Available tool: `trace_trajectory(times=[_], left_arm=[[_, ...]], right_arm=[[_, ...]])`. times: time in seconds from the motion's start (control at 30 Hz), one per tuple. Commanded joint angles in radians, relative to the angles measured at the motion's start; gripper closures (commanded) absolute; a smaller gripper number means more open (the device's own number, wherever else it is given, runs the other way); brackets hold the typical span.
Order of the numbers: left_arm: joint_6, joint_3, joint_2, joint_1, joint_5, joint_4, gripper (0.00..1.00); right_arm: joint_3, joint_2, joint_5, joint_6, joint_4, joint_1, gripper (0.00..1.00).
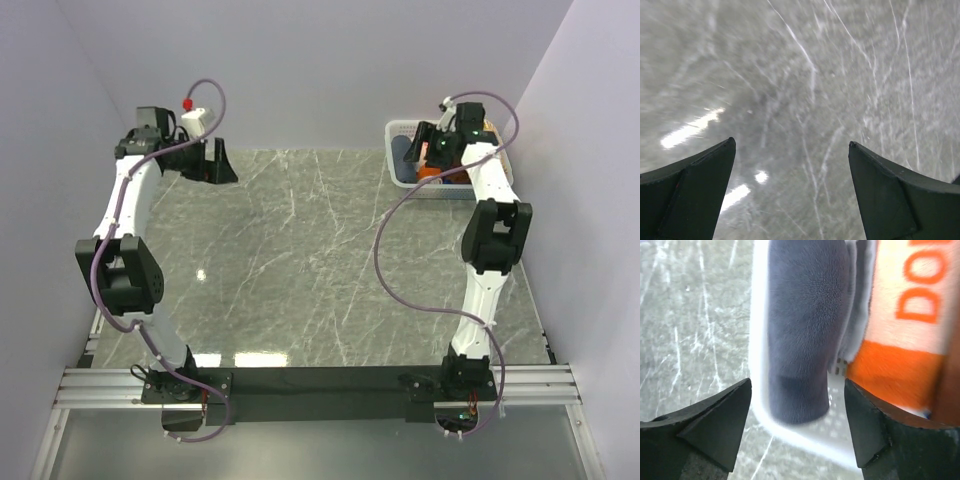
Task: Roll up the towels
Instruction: Place the rolled towel into the container
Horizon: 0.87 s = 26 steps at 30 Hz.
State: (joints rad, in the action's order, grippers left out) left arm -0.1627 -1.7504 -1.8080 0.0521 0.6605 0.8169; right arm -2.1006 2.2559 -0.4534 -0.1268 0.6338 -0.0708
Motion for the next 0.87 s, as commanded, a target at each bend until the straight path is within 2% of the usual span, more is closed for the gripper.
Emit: trace_trajectory(times=[0.0,0.03,0.07,0.17,0.3,0.47,0.57,0.67,0.83], left_arm=[[0.02,-0.092,-0.004,0.029,0.024,-0.024,0.01],[0.052,-0.1,-0.005,0.029,-0.023,-0.034,0.01],[0.069,-0.112,-0.005,0.029,-0.051,-0.05,0.01],[0.054,-0.176,-0.017,0.029,-0.099,-0.027,0.0],[0.04,-0.227,-0.043,0.029,-0.147,0.011,0.01],[0.026,-0.146,-0.008,-0.003,-0.208,-0.031,0.01],[-0.006,-0.043,0.031,-0.046,-0.252,-0.056,0.01],[-0.037,0.044,0.076,-0.089,-0.301,-0.096,0.0],[-0.006,0.055,0.081,-0.094,-0.328,-0.11,0.01]], right_arm=[[-0.061,-0.188,-0.04,0.067,0.047,-0.014,0.18],[-0.049,-0.211,-0.048,0.078,0.05,-0.015,0.17],[-0.035,-0.234,-0.066,0.093,0.064,-0.015,0.11],[0.014,-0.33,-0.099,0.173,0.127,-0.014,0.08],[0.204,-0.45,-0.168,0.248,0.159,-0.006,0.06],[0.477,-0.643,-0.137,0.317,0.109,0.057,0.05],[0.629,-0.72,-0.116,0.345,0.081,0.107,0.04],[0.691,-0.765,-0.107,0.34,0.064,0.138,0.03],[0.691,-0.791,-0.088,0.339,0.063,0.14,0.03]])
